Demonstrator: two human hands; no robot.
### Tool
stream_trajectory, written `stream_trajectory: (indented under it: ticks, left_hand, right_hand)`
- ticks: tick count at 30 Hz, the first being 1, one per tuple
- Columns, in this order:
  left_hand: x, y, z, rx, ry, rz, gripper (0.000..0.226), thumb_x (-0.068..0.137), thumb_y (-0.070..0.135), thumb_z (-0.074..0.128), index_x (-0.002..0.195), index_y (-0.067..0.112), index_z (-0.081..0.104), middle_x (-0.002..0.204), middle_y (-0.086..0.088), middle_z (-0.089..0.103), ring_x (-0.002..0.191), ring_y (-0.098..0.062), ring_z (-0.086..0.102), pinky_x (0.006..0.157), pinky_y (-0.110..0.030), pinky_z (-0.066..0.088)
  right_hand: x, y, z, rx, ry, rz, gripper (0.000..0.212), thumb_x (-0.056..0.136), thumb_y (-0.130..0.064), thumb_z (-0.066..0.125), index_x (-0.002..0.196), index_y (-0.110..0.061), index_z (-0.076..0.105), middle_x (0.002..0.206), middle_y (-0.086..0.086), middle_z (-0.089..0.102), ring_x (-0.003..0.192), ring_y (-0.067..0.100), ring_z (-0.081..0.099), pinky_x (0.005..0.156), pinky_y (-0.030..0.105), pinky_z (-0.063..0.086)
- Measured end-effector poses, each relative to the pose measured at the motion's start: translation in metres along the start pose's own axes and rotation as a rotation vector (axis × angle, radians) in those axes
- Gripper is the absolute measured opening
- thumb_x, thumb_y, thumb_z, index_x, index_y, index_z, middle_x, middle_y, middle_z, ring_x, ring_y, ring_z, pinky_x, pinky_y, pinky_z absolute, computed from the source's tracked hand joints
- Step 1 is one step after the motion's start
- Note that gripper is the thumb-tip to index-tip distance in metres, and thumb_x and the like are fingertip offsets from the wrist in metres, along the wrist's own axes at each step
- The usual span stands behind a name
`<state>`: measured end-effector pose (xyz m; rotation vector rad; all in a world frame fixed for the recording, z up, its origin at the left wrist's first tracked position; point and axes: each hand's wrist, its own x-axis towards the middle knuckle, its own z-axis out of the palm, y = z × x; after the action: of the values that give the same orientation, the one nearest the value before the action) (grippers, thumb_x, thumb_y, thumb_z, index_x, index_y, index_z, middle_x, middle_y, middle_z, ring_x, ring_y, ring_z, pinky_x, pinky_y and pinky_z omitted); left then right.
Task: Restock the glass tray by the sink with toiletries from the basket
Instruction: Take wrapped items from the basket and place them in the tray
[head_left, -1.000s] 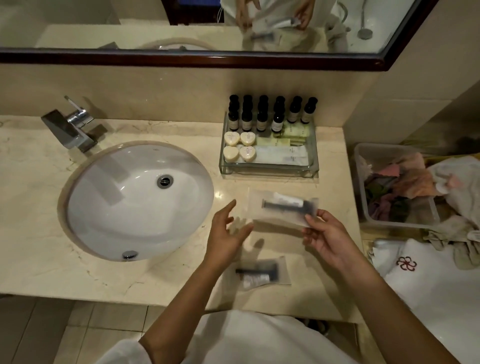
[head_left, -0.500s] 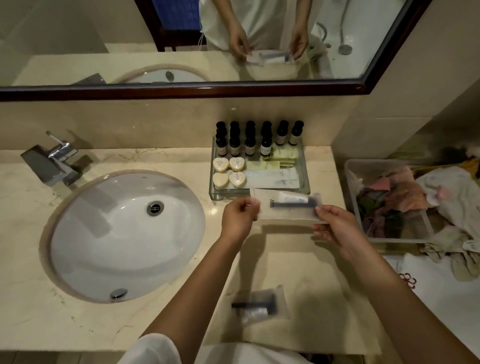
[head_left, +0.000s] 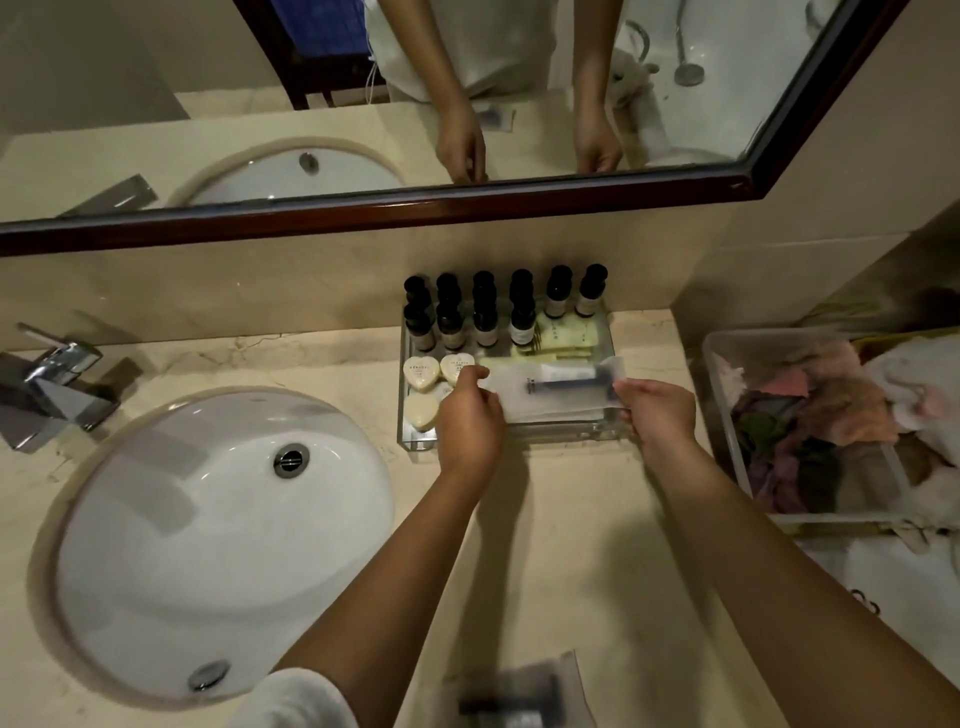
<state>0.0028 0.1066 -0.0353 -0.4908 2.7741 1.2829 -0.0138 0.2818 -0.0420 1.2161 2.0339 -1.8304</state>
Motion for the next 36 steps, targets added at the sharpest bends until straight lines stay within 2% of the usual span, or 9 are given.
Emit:
stream_trajectory:
  ticks: [6, 9, 13, 16, 21, 28, 32, 34, 36]
  left_hand:
    - [0.009, 0.003, 0.002, 0.252, -0.014, 0.185, 0.032, 0.089, -0.002, 0.043, 0.116, 0.005, 0.057, 0.112, -0.013, 0.063, 0.094, -0.033, 0.06, 0.071, -0.036, 0.044]
    - [0.008, 0.007, 0.007, 0.325, -0.119, 0.31, 0.034, 0.086, -0.004, 0.045, 0.117, 0.003, 0.058, 0.119, -0.014, 0.058, 0.098, -0.035, 0.059, 0.075, -0.038, 0.047]
    - [0.015, 0.011, 0.014, 0.49, -0.303, 0.312, 0.038, 0.088, 0.003, 0.05, 0.126, 0.005, 0.049, 0.128, -0.014, 0.05, 0.107, -0.036, 0.056, 0.086, -0.042, 0.049]
    - [0.02, 0.01, 0.016, 0.59, -0.337, 0.297, 0.035, 0.09, 0.007, 0.051, 0.125, 0.005, 0.046, 0.123, -0.015, 0.049, 0.104, -0.037, 0.056, 0.082, -0.044, 0.049]
    - [0.025, 0.004, 0.018, 0.61, -0.329, 0.303, 0.032, 0.092, 0.012, 0.05, 0.124, 0.006, 0.047, 0.12, -0.015, 0.052, 0.102, -0.038, 0.056, 0.08, -0.045, 0.048]
    - [0.028, 0.003, 0.016, 0.648, -0.32, 0.352, 0.031, 0.093, 0.013, 0.05, 0.123, 0.005, 0.047, 0.12, -0.015, 0.052, 0.102, -0.038, 0.057, 0.078, -0.044, 0.047]
    - [0.016, 0.001, 0.009, 0.665, -0.261, 0.422, 0.028, 0.094, 0.01, 0.048, 0.121, 0.003, 0.05, 0.121, -0.013, 0.05, 0.091, -0.039, 0.06, 0.069, -0.043, 0.049]
    - [0.007, -0.005, 0.003, 0.654, -0.214, 0.499, 0.025, 0.088, 0.006, 0.058, 0.113, 0.002, 0.056, 0.112, -0.013, 0.055, 0.074, -0.039, 0.063, 0.055, -0.04, 0.05]
    - [-0.004, -0.011, -0.008, 0.664, -0.181, 0.599, 0.024, 0.07, 0.004, 0.075, 0.091, 0.005, 0.063, 0.091, -0.009, 0.061, 0.048, -0.032, 0.059, 0.036, -0.029, 0.039]
  right_hand:
    - [0.01, 0.004, 0.006, 0.001, 0.004, -0.03, 0.015, 0.085, -0.014, 0.065, 0.096, -0.006, 0.071, 0.067, -0.004, 0.055, 0.06, 0.01, 0.048, 0.058, 0.022, 0.042]
    - [0.011, 0.003, 0.007, -0.041, 0.002, -0.057, 0.013, 0.084, -0.012, 0.065, 0.094, -0.007, 0.072, 0.071, -0.003, 0.06, 0.068, 0.013, 0.054, 0.069, 0.028, 0.046]
    - [0.013, 0.0, 0.006, -0.111, -0.017, -0.134, 0.01, 0.085, -0.014, 0.064, 0.089, -0.008, 0.07, 0.076, 0.0, 0.061, 0.077, 0.017, 0.056, 0.072, 0.029, 0.046]
    - [0.017, -0.002, 0.005, -0.112, -0.03, -0.141, 0.025, 0.088, -0.023, 0.062, 0.09, 0.001, 0.065, 0.077, 0.009, 0.058, 0.073, 0.022, 0.053, 0.069, 0.033, 0.045]
    - [0.025, -0.005, 0.006, -0.174, -0.057, -0.146, 0.018, 0.086, -0.022, 0.066, 0.082, -0.004, 0.065, 0.077, 0.009, 0.06, 0.071, 0.019, 0.054, 0.062, 0.028, 0.045]
    - [0.028, -0.006, 0.007, -0.196, -0.056, -0.164, 0.017, 0.084, -0.024, 0.069, 0.071, -0.014, 0.063, 0.084, 0.01, 0.065, 0.083, 0.024, 0.059, 0.08, 0.036, 0.049]
    - [0.024, -0.002, 0.004, -0.256, -0.001, -0.211, 0.021, 0.089, -0.032, 0.06, 0.08, -0.013, 0.063, 0.078, 0.004, 0.062, 0.081, 0.023, 0.059, 0.079, 0.038, 0.05]
    - [0.019, 0.004, -0.001, -0.316, 0.039, -0.292, 0.022, 0.09, -0.033, 0.056, 0.087, -0.012, 0.062, 0.075, 0.0, 0.06, 0.078, 0.023, 0.058, 0.077, 0.038, 0.049]
    - [0.009, 0.011, -0.01, -0.366, 0.022, -0.385, 0.019, 0.092, -0.029, 0.055, 0.092, -0.011, 0.062, 0.077, -0.001, 0.06, 0.078, 0.023, 0.058, 0.074, 0.036, 0.048]
